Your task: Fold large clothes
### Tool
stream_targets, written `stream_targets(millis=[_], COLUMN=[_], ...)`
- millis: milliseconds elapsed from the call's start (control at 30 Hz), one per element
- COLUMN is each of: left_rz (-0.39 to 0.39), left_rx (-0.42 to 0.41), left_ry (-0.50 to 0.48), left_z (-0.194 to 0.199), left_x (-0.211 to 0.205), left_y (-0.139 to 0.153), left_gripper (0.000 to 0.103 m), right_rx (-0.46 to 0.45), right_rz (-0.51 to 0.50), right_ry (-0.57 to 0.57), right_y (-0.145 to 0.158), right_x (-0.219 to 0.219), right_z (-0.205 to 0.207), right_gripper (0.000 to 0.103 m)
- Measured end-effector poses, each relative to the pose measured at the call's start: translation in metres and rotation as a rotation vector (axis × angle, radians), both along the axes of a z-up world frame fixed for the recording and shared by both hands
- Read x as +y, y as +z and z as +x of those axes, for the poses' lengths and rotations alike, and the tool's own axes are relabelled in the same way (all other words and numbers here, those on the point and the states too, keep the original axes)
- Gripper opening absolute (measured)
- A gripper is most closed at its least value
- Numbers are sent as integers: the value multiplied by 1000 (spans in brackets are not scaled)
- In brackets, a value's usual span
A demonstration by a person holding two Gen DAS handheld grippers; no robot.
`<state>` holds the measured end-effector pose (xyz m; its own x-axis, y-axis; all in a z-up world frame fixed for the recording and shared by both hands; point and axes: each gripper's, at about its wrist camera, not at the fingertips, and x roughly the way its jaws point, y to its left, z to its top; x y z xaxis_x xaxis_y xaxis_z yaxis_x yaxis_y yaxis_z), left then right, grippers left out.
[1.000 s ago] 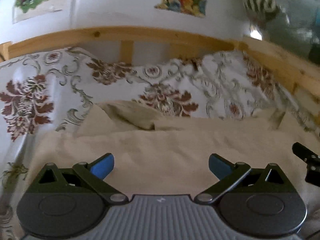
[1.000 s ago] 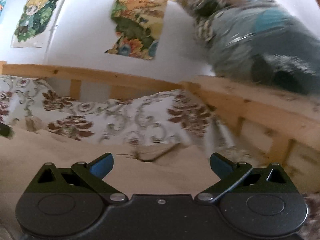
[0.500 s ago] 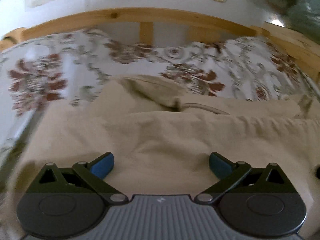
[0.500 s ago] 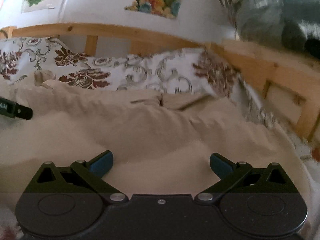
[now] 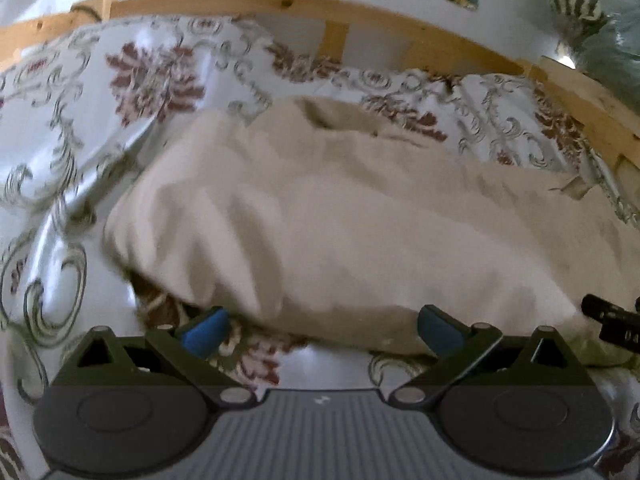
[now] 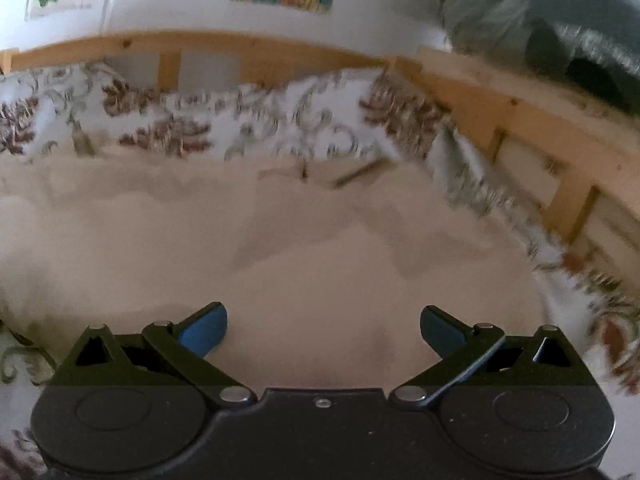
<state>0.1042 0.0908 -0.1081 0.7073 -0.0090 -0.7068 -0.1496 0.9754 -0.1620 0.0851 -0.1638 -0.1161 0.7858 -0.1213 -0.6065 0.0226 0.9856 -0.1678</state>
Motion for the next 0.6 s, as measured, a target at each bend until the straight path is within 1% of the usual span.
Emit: stream_targets(millis=[100, 167, 600], left_rz=[-21, -25, -27], left_rx=[18, 27, 50], left_ry=[9, 9, 13], left_z=[-1, 0, -1], left_x=[5, 6, 6], left_y=[-4, -5, -10], left_gripper=[103, 103, 103], right_rx=[18, 26, 35], right_rz=[72, 93, 97], right_ry=[-28, -37, -40], right_y=[-8, -8, -10], right_x=[-5, -6, -7], right_z=[6, 8, 10], right_gripper=[102, 102, 102])
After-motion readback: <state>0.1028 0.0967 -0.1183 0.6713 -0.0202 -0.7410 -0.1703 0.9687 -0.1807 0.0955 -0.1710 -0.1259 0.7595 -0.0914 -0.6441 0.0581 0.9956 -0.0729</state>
